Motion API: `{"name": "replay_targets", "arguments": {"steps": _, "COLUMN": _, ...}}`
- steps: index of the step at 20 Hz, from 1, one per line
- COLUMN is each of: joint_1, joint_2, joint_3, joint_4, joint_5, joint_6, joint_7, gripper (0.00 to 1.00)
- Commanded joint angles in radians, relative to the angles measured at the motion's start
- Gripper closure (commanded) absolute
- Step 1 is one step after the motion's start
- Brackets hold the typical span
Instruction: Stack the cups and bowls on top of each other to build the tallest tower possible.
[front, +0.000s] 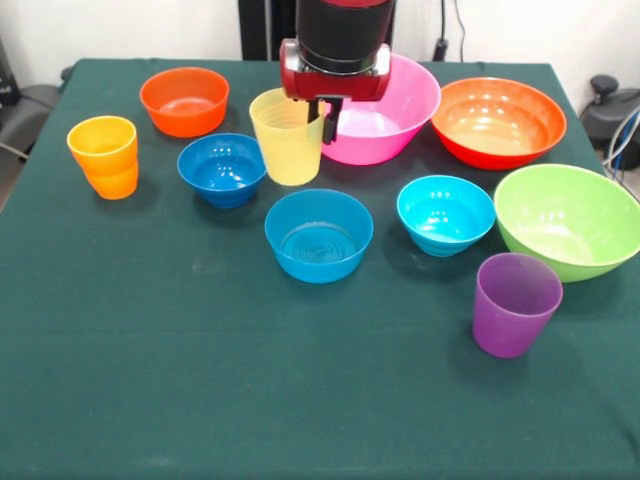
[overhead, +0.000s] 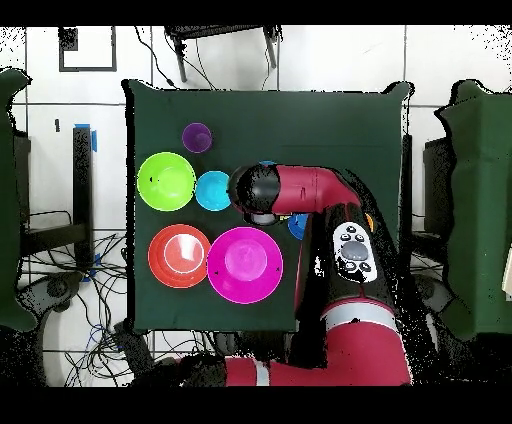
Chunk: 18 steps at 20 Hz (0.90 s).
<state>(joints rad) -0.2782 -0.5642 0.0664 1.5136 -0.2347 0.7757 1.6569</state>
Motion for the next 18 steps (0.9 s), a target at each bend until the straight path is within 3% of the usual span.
{"name": "replay_targets", "arguments": {"steps": 1, "joint_1": 0.043, "joint_2": 0.034, "joint_3": 0.013, "joint_4": -0.016, "joint_5": 0.034, "joint_6": -0.059, "joint_7": 0.199, "gripper": 1.00}}
{"name": "replay_targets", "arguments": {"steps": 18, "joint_1": 0.084, "joint_2": 0.048, "joint_3": -0.029, "joint_4": -0.032, "joint_5": 0.075, "joint_6": -0.062, "joint_7": 0.195, "gripper": 1.00}}
